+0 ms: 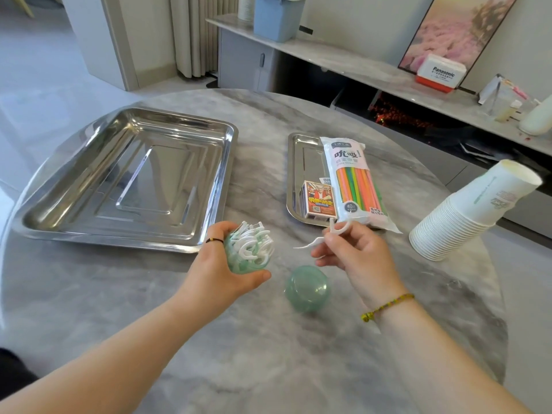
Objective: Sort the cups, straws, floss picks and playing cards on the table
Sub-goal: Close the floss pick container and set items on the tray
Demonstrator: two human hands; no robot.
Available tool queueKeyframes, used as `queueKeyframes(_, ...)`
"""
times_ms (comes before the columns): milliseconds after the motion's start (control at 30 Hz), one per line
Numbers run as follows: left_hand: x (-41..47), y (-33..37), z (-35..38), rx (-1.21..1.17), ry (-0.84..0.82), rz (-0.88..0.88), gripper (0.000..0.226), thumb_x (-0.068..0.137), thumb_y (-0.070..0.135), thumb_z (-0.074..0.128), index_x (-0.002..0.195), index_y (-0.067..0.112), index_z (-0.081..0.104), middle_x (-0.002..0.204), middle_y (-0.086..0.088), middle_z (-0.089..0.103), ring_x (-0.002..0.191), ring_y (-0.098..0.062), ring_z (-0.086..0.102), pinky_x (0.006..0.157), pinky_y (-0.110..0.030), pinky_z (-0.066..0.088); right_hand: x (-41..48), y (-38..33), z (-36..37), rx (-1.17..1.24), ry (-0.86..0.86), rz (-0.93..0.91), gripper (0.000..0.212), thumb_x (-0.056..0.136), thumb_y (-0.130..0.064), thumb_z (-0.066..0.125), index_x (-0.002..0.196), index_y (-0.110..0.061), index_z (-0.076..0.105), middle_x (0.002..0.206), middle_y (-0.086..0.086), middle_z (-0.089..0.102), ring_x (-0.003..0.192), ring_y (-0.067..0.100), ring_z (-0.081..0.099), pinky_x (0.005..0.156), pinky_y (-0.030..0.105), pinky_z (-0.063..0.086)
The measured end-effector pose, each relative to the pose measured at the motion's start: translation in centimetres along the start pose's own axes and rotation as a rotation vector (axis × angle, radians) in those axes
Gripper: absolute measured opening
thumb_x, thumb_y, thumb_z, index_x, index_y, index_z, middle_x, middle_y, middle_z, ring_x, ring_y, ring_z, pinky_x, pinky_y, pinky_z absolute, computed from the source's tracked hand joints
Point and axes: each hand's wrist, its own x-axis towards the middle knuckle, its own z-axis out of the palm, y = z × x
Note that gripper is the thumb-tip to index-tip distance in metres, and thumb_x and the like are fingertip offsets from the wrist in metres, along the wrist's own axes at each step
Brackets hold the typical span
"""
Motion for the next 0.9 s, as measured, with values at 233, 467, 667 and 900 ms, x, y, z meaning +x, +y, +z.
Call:
queueKeyframes(233, -1.4, -0.1, 1.2, -0.029, -0.08, 0.012, 0.059, 0.068, -0.004, 0.071, 0.087, 0.035, 0.031, 0.088, 0.011, 0.05, 0.068, 0.001, 0.056, 0.059, -0.001, 0.041, -2.1, 0.0, 1.3, -0.086, -0.151, -0.113, 0.029, 0.088, -0.005, 0.055, 0.066, -0.023, 0.06, 0.052, -0.014, 0.062, 0.05, -0.003, 0.054, 0.05, 0.007, 0.039)
queueKeyframes(467, -1.8, 0.1, 1.4, -0.059, -0.148, 0.032, 0.06, 0.066, -0.008, 0.072, 0.089, 0.032, 0.035, 0.089, 0.012, 0.052, 0.068, 0.016, 0.056, 0.06, 0.0, 0.041, -1.9, 0.5, 1.0, -0.309, -0.228, -0.14, 0.017, 0.082, -0.011, 0.065, 0.067, -0.017, 0.067, 0.062, -0.006, 0.058, 0.059, 0.0, 0.046, 0.057, 0.009, 0.037)
queueKeyframes(667, -1.8, -0.3, 1.5, -0.05, -0.162, 0.049, 0.06, 0.064, -0.006, 0.075, 0.091, 0.032, 0.038, 0.092, 0.013, 0.053, 0.071, 0.015, 0.056, 0.062, -0.001, 0.042, -2.2, 0.6, 1.3, -0.353, -0.243, -0.167, 0.02, 0.077, -0.023, 0.064, 0.068, -0.039, 0.056, 0.06, -0.003, 0.056, 0.056, 0.011, 0.041, 0.056, 0.013, 0.036)
queueKeyframes(900, -1.7, -0.3, 1.2, -0.04, -0.175, 0.058, 0.059, 0.059, 0.009, 0.079, 0.091, 0.035, 0.038, 0.093, 0.014, 0.053, 0.074, 0.017, 0.055, 0.063, 0.001, 0.04, -2.0, 1.0, 1.2, -0.317, -0.152, -0.162, 0.037, 0.075, 0.0, 0.068, 0.058, -0.03, 0.055, 0.051, -0.022, 0.057, 0.056, 0.003, 0.047, 0.055, 0.01, 0.039)
